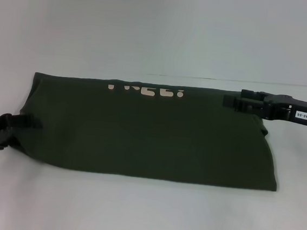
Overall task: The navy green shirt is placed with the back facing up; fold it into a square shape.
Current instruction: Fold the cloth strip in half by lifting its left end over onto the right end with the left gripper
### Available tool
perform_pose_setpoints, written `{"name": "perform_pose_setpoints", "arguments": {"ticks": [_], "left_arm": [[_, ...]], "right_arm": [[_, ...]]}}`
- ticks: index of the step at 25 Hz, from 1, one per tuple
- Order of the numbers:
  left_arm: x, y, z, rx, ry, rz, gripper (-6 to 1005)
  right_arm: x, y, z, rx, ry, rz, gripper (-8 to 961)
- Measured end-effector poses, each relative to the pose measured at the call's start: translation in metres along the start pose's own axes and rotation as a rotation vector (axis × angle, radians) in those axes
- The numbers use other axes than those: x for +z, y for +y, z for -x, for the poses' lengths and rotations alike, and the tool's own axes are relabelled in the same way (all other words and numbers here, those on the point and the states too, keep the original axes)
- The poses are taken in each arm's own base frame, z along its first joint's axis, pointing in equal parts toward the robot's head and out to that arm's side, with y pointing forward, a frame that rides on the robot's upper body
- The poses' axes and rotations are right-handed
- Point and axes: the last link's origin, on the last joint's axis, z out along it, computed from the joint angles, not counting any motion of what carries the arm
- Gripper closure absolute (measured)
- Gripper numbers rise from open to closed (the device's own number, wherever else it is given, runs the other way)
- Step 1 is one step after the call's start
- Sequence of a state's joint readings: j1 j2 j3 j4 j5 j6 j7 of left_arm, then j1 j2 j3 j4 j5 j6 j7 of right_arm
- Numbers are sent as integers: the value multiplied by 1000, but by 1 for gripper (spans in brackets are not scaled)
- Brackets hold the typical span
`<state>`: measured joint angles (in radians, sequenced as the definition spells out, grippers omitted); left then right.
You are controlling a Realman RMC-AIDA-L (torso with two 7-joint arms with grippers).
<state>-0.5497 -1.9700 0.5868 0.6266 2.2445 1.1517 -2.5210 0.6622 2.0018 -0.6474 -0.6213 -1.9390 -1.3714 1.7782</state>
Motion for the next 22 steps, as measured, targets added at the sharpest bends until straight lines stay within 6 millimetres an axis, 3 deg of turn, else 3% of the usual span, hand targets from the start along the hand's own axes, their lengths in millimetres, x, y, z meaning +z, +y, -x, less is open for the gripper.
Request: {"name": "perform_pose_setpoints", "arguments": {"ticks": [17, 22], "left_arm": [[0, -9, -3, 50, 50, -40, 161], [0, -10, -4, 56, 57, -45, 378]], "right_arm": [[0, -1, 0, -1, -1, -4, 54], [0, -1, 0, 0, -3, -4, 54]]}}
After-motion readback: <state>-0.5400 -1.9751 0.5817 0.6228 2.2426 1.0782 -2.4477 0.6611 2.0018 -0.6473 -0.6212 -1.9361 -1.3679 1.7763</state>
